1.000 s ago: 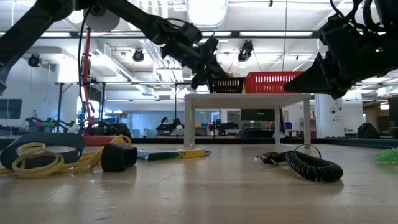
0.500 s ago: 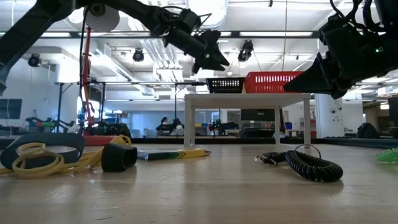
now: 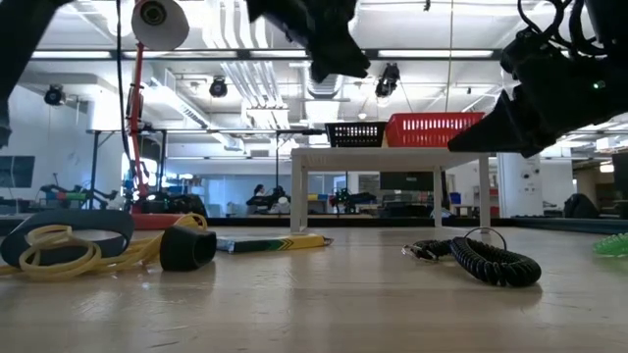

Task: Pick & Place Office Desk Supplies
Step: Put the top black spring keychain into the yellow basket on the shelf

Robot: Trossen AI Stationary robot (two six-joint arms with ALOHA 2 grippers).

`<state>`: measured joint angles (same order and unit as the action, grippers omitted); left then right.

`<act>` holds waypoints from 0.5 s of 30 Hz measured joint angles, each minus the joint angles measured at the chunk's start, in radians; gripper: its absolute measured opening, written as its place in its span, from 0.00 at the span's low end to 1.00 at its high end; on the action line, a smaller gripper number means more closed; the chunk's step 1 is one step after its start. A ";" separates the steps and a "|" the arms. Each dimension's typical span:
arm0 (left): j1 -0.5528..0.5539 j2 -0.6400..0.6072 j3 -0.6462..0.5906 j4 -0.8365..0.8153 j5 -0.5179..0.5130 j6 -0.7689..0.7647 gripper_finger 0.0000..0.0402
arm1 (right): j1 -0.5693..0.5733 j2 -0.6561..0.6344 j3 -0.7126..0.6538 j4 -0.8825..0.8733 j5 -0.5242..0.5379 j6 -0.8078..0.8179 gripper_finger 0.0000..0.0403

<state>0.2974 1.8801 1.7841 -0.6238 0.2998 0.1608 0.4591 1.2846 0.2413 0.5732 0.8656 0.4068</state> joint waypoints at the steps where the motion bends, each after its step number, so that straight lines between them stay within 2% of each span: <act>1: -0.042 -0.014 -0.040 0.015 -0.029 0.000 0.31 | -0.005 0.000 0.000 -0.002 -0.048 -0.020 0.06; 4: -0.166 -0.036 -0.180 0.104 -0.136 -0.029 0.31 | -0.033 0.000 0.000 -0.001 -0.243 -0.057 0.06; 8: -0.312 -0.032 -0.374 0.338 -0.273 -0.146 0.31 | -0.077 0.000 0.000 0.000 -0.482 -0.092 0.09; 11: -0.400 -0.032 -0.510 0.586 -0.360 -0.261 0.31 | -0.106 0.005 0.000 0.010 -0.582 -0.092 0.15; 15: -0.476 -0.030 -0.670 0.917 -0.473 -0.389 0.31 | -0.126 0.026 0.029 0.021 -0.664 -0.088 0.25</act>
<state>-0.1789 1.8500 1.1140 0.2929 -0.1734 -0.2278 0.3331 1.3110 0.2702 0.5942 0.2019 0.3183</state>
